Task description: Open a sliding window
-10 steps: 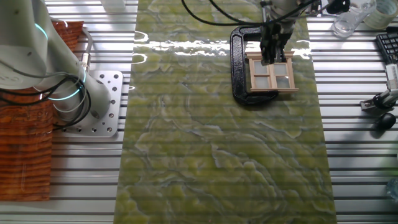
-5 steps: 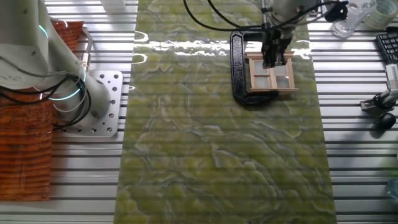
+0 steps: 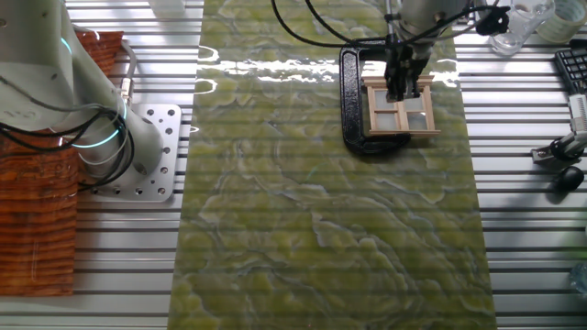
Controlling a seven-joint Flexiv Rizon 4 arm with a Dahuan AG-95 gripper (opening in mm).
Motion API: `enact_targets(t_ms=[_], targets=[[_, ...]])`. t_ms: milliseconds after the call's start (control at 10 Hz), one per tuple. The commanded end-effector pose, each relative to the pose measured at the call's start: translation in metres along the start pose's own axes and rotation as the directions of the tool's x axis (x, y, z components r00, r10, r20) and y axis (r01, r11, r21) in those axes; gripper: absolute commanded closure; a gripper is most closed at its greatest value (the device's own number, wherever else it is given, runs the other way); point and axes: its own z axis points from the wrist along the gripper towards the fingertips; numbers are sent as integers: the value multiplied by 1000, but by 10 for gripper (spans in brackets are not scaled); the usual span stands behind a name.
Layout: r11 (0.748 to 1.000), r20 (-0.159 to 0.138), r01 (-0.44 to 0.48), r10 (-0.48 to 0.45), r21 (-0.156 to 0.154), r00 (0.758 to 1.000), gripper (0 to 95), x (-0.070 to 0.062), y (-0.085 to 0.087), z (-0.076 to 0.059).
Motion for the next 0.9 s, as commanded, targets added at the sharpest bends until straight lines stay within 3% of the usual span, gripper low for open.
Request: enact_targets(t_ms=[100,900], targets=[[1000,3,3,-3,-3,1000,950,0,0,5],[1000,3,0,0,-3,1000,950,-4,7,18]])
